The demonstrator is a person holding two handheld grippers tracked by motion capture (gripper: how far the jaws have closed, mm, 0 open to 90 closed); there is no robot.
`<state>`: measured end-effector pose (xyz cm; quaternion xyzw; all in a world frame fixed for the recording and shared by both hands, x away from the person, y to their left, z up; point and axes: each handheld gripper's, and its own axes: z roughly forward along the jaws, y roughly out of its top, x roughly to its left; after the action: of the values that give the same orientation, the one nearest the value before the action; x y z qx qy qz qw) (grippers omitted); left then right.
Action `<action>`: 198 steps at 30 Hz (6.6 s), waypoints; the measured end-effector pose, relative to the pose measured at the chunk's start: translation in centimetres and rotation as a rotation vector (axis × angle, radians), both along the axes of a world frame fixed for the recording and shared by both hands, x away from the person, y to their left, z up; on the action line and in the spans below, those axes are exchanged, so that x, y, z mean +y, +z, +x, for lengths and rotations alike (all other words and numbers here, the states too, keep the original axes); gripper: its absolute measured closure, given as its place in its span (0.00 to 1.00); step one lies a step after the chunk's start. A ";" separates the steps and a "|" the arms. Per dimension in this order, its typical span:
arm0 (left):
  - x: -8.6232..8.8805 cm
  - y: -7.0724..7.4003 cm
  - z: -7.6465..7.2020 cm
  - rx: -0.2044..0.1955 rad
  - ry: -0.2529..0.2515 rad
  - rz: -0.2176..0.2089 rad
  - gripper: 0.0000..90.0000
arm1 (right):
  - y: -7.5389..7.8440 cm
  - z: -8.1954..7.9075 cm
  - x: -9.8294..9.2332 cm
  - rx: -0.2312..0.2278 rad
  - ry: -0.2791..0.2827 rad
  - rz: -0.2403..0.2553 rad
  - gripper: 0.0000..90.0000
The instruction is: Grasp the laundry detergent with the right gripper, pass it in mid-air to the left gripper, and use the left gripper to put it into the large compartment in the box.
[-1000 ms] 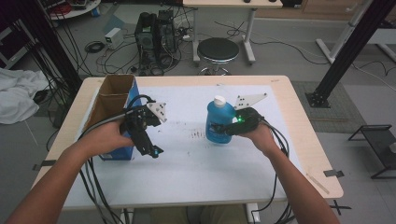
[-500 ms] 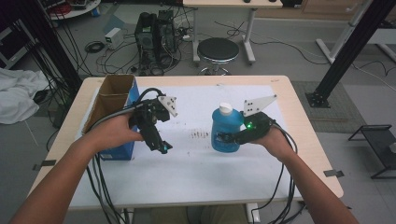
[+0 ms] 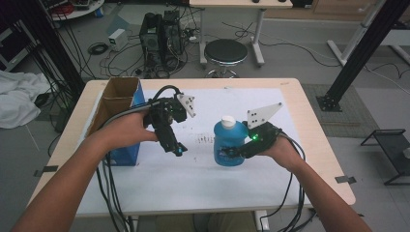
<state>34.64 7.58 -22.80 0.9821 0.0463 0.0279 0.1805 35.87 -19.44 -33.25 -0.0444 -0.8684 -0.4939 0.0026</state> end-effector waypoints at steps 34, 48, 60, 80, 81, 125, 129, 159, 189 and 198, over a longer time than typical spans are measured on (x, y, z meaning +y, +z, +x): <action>-4.8 1.3 0.3 0.029 -0.076 0.018 0.06 | -0.2 -0.2 4.0 -0.008 0.059 -0.024 0.48; -6.6 1.3 0.5 0.024 -0.104 0.063 0.06 | 0.3 -0.1 4.9 -0.032 0.073 -0.027 0.48; -7.7 0.7 0.6 0.031 -0.121 0.092 0.06 | 0.6 -0.2 4.9 -0.022 0.078 -0.028 0.48; -7.9 0.6 0.5 0.008 -0.150 0.100 0.21 | 0.7 -0.2 4.8 -0.033 0.079 -0.025 0.48; -7.9 0.6 0.5 0.007 -0.153 0.103 0.22 | 0.7 -0.2 4.8 -0.033 0.079 -0.025 0.48; -8.0 0.7 0.0 -0.019 -0.172 0.109 0.41 | 0.8 -0.2 5.1 -0.043 0.092 -0.016 0.48; -8.1 0.9 -0.2 -0.024 -0.173 0.102 0.41 | 1.1 -0.4 5.0 -0.047 0.088 -0.024 0.48; -4.3 2.8 0.8 -0.061 -0.062 0.135 0.41 | 2.0 -0.8 -3.4 0.071 -0.108 -0.282 0.01; 3.6 10.6 3.8 -0.094 0.304 0.096 0.41 | 4.0 -0.4 -10.8 0.102 -0.312 -0.533 0.01; 8.4 13.5 3.7 -0.112 0.434 0.056 0.42 | 4.3 -0.4 -11.1 0.086 -0.315 -0.535 0.01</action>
<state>38.35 15.95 -9.35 0.9507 0.2454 0.1219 0.1452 35.46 -30.54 -28.93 -0.1984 -0.9491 -0.2397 -0.0493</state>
